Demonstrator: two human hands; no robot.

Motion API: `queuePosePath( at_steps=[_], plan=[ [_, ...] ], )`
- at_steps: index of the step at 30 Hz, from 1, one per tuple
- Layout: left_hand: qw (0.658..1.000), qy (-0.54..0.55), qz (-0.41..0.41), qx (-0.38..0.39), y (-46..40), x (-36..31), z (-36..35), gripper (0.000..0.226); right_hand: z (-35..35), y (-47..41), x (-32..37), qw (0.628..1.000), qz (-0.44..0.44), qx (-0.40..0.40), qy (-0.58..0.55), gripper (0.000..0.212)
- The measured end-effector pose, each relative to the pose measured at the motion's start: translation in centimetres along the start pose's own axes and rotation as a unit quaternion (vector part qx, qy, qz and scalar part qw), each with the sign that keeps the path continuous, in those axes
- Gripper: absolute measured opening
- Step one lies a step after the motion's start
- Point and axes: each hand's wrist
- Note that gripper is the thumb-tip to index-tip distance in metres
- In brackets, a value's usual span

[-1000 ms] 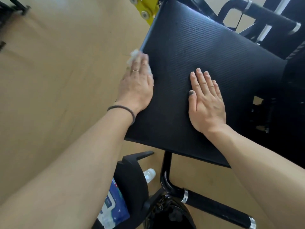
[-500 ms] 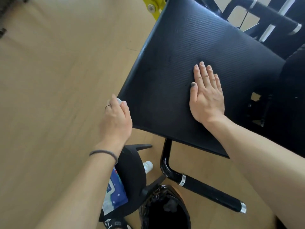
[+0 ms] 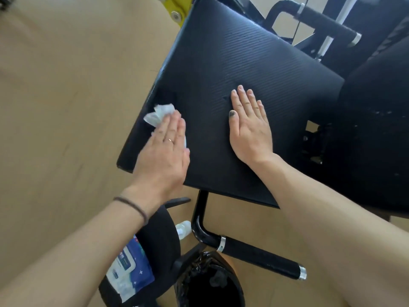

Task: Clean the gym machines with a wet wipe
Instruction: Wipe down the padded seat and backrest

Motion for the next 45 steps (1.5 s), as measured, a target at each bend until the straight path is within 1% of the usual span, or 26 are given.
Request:
queuePosePath(
  at_steps=[1,3,4,7,10,13,14,16,18,19,21,22,24,26,28,29,30,31,33,35,36,37,38,41,43,45],
  plan=[
    [0.999,0.003,-0.038,0.016,0.9,-1.7,-0.5,0.064,0.7,0.3,-0.2,0.999,-0.018,0.009,-0.035,0.057],
    [0.997,0.037,-0.067,0.011,0.5,-4.5,-0.9,0.063,2.3,2.2,-1.2,0.991,-0.085,0.005,-0.105,0.06],
    [0.996,0.044,-0.083,0.007,-0.7,-5.4,-0.8,0.064,3.2,3.7,-2.1,0.984,-0.116,0.0,-0.138,0.06],
    [0.989,0.014,-0.142,-0.028,-6.3,-6.7,-0.5,0.065,5.2,8.2,-4.9,0.958,-0.182,0.012,-0.222,0.053],
    [0.988,0.021,-0.151,-0.006,-12.2,-6.7,0.7,0.061,5.2,9.0,-7.0,0.96,-0.209,0.036,-0.184,0.053],
    [0.99,0.058,-0.13,-0.013,-14.1,-7.8,1.1,0.057,4.7,8.5,-7.6,0.965,-0.201,0.057,-0.16,0.054],
    [0.986,0.032,-0.161,-0.029,-13.6,-8.3,0.9,0.056,4.5,8.5,-7.6,0.963,-0.203,0.062,-0.164,0.054],
    [0.96,-0.008,-0.279,-0.036,-10.8,-8.9,0.0,0.057,4.2,8.6,-7.9,0.959,-0.213,0.071,-0.171,0.054],
    [0.936,0.034,-0.351,-0.013,-8.0,-9.3,0.2,0.063,4.0,8.7,-8.0,0.955,-0.221,0.071,-0.185,0.053],
    [0.929,0.038,-0.369,-0.005,-7.7,-9.1,0.4,0.064,3.9,8.7,-8.0,0.952,-0.225,0.069,-0.195,0.052],
    [0.938,-0.013,-0.348,-0.003,-9.3,-8.1,0.5,0.061,3.7,8.6,-7.8,0.948,-0.233,0.067,-0.207,0.052],
    [0.946,-0.048,-0.319,-0.02,-10.9,-7.3,0.4,0.059,3.6,8.5,-7.7,0.948,-0.235,0.069,-0.203,0.052],
    [0.97,-0.099,-0.218,-0.049,-14.8,-4.6,0.7,0.063,3.3,8.4,-7.8,0.954,-0.231,0.071,-0.18,0.053],
    [0.988,-0.112,-0.102,-0.023,-17.0,-1.9,1.0,0.061,3.1,8.4,-7.9,0.958,-0.224,0.072,-0.16,0.053],
    [0.995,-0.096,-0.012,-0.006,-17.0,-1.6,1.3,0.058,2.9,8.5,-7.9,0.96,-0.223,0.07,-0.153,0.054],
    [0.997,-0.072,0.009,-0.011,-16.4,-2.6,1.5,0.058,2.8,8.5,-7.8,0.96,-0.223,0.067,-0.153,0.054],
    [0.997,-0.073,-0.006,-0.028,-15.6,-4.1,1.2,0.058,2.7,8.4,-7.6,0.96,-0.225,0.065,-0.155,0.054],
    [0.994,-0.092,-0.049,-0.035,-14.3,-5.9,0.6,0.059,2.7,8.4,-7.4,0.958,-0.228,0.065,-0.161,0.054],
    [0.977,-0.133,-0.155,-0.062,-11.2,-9.4,-0.9,0.06,3.3,8.2,-7.1,0.948,-0.244,0.07,-0.194,0.053],
    [0.965,-0.108,-0.227,-0.07,-8.1,-12.2,-1.5,0.06,4.3,8.3,-6.9,0.924,-0.272,0.072,-0.26,0.051],
    [0.965,-0.064,-0.246,-0.068,-7.0,-13.2,-1.7,0.057,4.9,8.4,-6.7,0.91,-0.287,0.072,-0.29,0.051],
    [0.964,-0.01,-0.255,-0.068,-6.3,-13.9,-1.7,0.055,5.5,8.5,-6.4,0.9,-0.299,0.072,-0.31,0.051],
    [0.96,0.023,-0.271,-0.062,-5.8,-14.3,-2.0,0.054,6.0,8.8,-6.1,0.894,-0.306,0.074,-0.319,0.051],
    [0.954,0.006,-0.298,-0.028,-5.3,-14.0,-2.3,0.06,7.1,10.0,-5.8,0.892,-0.309,0.078,-0.321,0.052],
    [0.956,-0.017,-0.294,-0.011,-6.2,-13.2,-1.7,0.061,7.5,10.5,-6.0,0.898,-0.302,0.073,-0.311,0.052],
    [0.958,-0.049,-0.281,-0.035,-8.0,-12.5,-0.5,0.058,7.6,10.4,-6.3,0.907,-0.29,0.072,-0.297,0.053]
  ],
)
Point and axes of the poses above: each hand's wrist, its own y-axis away from the middle knuckle, its own z-axis out of the back of the hand, x = y × z, and after that the axes turned 15 degrees about -z, right-handed
